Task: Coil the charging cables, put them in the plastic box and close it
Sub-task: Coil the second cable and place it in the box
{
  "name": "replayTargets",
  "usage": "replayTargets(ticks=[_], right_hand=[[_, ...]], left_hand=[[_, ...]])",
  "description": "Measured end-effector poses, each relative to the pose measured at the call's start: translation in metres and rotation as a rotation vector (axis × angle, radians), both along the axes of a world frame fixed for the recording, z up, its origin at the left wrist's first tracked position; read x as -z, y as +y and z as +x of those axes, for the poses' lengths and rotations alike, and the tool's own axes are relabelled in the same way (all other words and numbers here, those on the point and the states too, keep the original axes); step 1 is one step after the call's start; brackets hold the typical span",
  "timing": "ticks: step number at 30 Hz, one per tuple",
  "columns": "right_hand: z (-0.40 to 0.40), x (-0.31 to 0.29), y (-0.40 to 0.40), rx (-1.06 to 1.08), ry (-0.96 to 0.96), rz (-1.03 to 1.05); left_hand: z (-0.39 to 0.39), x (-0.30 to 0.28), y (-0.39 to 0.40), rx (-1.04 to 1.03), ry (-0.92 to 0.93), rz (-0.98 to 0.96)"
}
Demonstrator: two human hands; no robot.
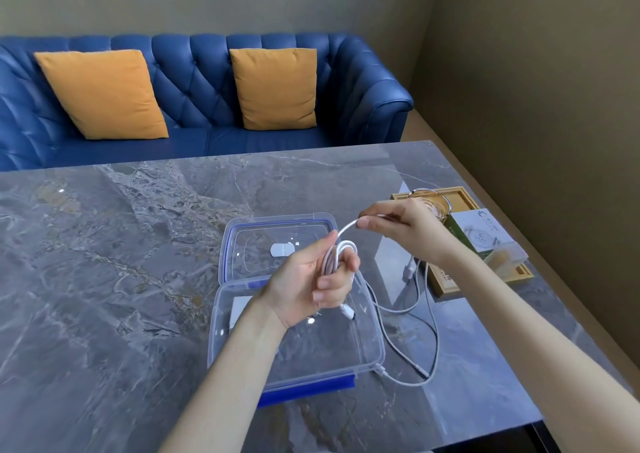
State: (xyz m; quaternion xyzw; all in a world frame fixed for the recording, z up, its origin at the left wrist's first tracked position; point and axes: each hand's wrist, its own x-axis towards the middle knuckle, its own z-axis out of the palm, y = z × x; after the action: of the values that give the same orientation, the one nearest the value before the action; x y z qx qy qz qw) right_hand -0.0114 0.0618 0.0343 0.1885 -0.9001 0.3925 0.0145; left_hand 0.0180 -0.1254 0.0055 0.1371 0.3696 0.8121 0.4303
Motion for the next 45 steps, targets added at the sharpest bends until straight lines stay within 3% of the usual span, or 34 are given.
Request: replayTargets(ticks=[5, 12, 16, 19, 23, 27, 31, 34, 40, 45], right_hand=[[0.002, 0.014, 0.004, 0.057, -0.067, -0.172], [0.002, 0.021, 0.009, 0.150, -0.050, -0.321], [0.016, 0.030, -0.006, 0.138, -0.306, -0.452], [0.030, 0.042, -0.020, 0.059, -0.547, -0.479], [0.047, 0.045, -0.033, -0.096, -0.713, -0.324], [0.058, 0.035, -0.043, -0.210, -0.604, -0.050], [0.062, 0.018, -0.043, -0.245, -0.268, 0.225], [0.054, 0.001, -0.034, -0.195, -0.020, 0.381], [0.026, -0.011, -0.016, -0.122, 0.237, 0.275], [0.037, 0.013, -0.022, -0.076, 0.092, 0.041]], left_hand=[[0.003, -0.009, 0.010, -0.235, -0.164, -0.042], [0.011, -0.016, 0.021, -0.229, -0.127, -0.105], [0.013, -0.023, 0.023, -0.275, 0.020, -0.048], [0.004, -0.026, 0.020, -0.370, -0.035, 0.083], [-0.013, -0.021, 0.011, -0.484, -0.077, 0.128], [-0.027, 0.002, 0.006, -0.617, 0.050, -0.095], [-0.030, 0.026, 0.001, -0.642, 0.213, -0.389], [-0.023, 0.033, 0.001, -0.546, 0.260, -0.492], [0.000, 0.014, 0.010, -0.251, 0.286, -0.501], [0.007, -0.002, 0.008, -0.142, 0.086, -0.341]])
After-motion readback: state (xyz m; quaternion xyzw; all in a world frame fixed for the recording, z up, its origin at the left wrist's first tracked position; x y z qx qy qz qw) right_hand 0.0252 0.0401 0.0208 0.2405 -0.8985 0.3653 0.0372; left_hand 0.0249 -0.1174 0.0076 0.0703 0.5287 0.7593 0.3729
